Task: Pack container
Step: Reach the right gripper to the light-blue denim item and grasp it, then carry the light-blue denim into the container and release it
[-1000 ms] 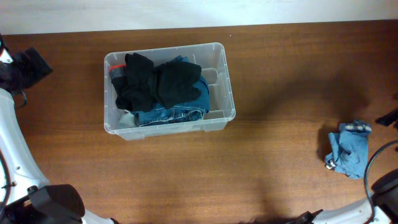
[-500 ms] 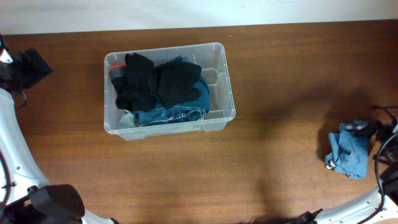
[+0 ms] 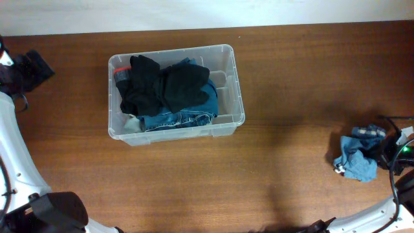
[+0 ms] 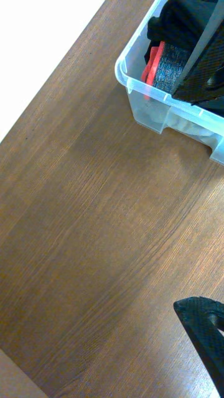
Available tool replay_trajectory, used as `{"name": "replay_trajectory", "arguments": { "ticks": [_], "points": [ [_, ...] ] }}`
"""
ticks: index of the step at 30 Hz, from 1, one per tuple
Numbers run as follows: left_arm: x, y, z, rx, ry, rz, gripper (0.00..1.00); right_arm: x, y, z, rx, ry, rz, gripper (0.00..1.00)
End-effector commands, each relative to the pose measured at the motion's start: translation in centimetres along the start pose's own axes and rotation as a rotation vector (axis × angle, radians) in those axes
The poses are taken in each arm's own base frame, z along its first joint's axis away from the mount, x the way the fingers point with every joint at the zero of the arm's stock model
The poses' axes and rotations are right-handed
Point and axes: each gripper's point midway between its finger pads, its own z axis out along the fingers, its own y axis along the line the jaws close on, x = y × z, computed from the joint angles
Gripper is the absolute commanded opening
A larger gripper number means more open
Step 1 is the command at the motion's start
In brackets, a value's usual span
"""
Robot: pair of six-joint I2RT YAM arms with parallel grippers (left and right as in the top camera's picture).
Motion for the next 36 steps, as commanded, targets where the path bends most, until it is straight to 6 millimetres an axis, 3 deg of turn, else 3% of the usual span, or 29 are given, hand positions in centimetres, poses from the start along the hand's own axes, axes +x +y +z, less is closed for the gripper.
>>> {"name": "replay_trajectory", "arguments": {
  "ticks": [1, 5, 9, 13, 18, 22, 27, 29, 32, 36],
  "points": [
    [-0.5, -0.1, -0.9, 0.006, -0.028, -0.01, 0.99, -0.3, 3.7, -0.1, -0.217, -0.011, 0.048, 0.12],
    [-0.5, -0.1, -0.9, 0.006, -0.028, -0.01, 0.99, -1.2, 10.1, -3.2, -0.491, -0.082, 0.003, 0.07],
    [-0.5, -0.1, -0.9, 0.006, -0.028, -0.01, 0.99, -0.6, 18.2, -7.4, -0.704, -0.142, -0.163, 0.04],
    [-0.5, -0.1, -0.9, 0.006, -0.028, -0.01, 0.99, 2.7, 26.2, -9.5, -0.791, -0.108, -0.364, 0.04],
    [-0.5, -0.1, -0.9, 0.006, -0.028, -0.01, 0.99, 7.9, 35.4, -9.5, -0.83, -0.002, -0.612, 0.04],
    [-0.5, -0.1, -0.9, 0.006, -0.028, -0.01, 0.99, 11.9, 42.4, -7.3, -0.828, 0.051, -0.809, 0.04],
    [-0.5, -0.1, -0.9, 0.006, -0.028, -0.01, 0.99, 13.5, 48.9, -1.1, -0.569, -0.208, -0.982, 0.04],
    [-0.5, -0.1, -0.9, 0.006, -0.028, -0.01, 0.99, 13.9, 50.1, 0.1, -0.501, -0.283, -1.005, 0.04],
    [-0.5, -0.1, -0.9, 0.006, -0.028, -0.01, 0.99, 16.5, 51.6, 2.8, -0.443, -0.309, -1.054, 0.04],
    [-0.5, -0.1, -0.9, 0.006, -0.028, -0.01, 0.99, 18.8, 51.0, 7.1, -0.414, -0.204, -1.078, 0.04]
  ]
}}
